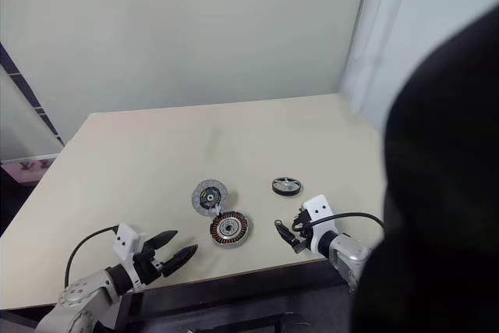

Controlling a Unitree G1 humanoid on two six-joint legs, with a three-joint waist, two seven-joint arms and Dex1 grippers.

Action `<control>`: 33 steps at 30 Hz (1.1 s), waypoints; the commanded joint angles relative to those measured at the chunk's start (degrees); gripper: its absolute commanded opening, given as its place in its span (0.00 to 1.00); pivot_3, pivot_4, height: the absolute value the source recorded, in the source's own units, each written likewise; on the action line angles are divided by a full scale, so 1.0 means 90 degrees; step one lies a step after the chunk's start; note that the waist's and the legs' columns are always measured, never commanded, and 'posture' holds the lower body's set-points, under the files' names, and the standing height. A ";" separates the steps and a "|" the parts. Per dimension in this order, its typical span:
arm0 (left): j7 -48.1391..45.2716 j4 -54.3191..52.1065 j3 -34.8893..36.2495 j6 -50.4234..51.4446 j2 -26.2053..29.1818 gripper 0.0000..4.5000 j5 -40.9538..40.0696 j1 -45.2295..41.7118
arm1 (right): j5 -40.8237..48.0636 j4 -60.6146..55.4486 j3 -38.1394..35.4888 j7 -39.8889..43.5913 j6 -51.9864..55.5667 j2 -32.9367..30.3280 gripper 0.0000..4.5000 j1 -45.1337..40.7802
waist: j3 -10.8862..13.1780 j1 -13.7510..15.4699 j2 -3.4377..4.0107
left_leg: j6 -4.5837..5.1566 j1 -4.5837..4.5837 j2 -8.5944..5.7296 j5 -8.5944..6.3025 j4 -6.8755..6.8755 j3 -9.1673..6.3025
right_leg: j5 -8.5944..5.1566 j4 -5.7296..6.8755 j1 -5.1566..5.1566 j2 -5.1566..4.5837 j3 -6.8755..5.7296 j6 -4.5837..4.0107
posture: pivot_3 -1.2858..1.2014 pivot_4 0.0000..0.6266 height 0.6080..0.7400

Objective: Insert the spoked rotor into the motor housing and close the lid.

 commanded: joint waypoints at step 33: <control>-0.0286 0.0438 -0.0563 -0.0528 -0.0104 1.00 0.0481 -0.0358 | -0.0787 0.2320 0.0452 -0.0091 -0.1266 0.0568 0.64 -0.0992 | -0.0002 -0.0003 0.0001 | 0.0001 -0.0001 -0.0002 0.0000 -0.0001 -0.0004 | 0.0001 0.0004 0.0000 0.0002 0.0003 0.0001 | 0.52 0.00 1.00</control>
